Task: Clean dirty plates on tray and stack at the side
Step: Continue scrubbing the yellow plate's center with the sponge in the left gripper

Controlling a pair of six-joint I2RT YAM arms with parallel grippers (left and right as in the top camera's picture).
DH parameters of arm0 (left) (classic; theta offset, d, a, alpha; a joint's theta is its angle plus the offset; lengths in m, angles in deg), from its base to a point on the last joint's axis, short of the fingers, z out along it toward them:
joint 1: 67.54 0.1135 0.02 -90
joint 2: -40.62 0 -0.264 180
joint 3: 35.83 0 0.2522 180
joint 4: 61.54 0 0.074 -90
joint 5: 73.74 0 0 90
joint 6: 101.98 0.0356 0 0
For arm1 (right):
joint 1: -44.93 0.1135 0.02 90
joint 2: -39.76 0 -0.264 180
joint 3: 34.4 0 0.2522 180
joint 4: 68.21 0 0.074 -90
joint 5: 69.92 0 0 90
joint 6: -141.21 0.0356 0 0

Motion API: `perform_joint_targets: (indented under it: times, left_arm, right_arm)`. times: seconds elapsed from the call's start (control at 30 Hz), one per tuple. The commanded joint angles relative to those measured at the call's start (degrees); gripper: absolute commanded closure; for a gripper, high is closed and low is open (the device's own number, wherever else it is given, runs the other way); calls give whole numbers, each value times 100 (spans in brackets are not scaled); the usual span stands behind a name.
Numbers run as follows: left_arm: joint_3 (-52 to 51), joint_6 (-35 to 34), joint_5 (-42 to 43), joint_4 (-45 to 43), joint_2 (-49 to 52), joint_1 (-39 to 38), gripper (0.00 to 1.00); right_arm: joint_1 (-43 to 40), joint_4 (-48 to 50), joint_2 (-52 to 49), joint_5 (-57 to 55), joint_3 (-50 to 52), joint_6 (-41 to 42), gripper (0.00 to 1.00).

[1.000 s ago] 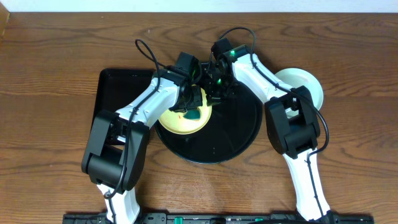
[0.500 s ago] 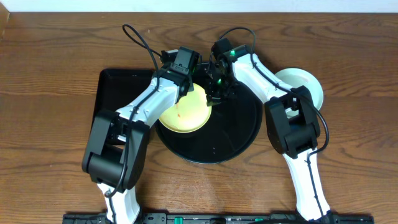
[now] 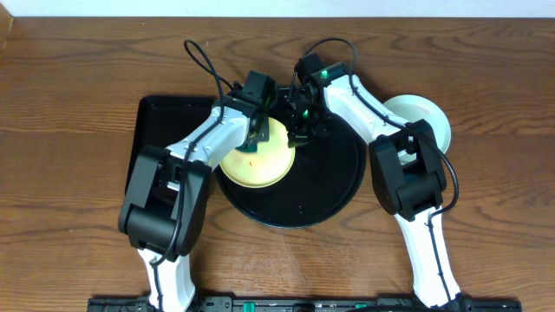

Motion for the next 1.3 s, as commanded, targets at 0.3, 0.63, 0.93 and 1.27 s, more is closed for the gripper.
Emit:
perform_joint_targets:
  times: [0.3,0.63,0.93,1.27]
  left_arm:
    - [-42,2767,1755,588,-188,-28,92]
    - [-42,953,-358,-1513,-164,-9,92]
    - [-46,74,-566,-929,142,-9,92]
    - [-44,992,332,-437,173,-9,93]
  right_arm:
    - [35,70,-448,-280,116,-28,99]
    - [35,66,-448,-280,116,-31,99]
    - [35,66,-448,-280,116,-31,99]
    - [35,66,-448,-280,116,-33,99]
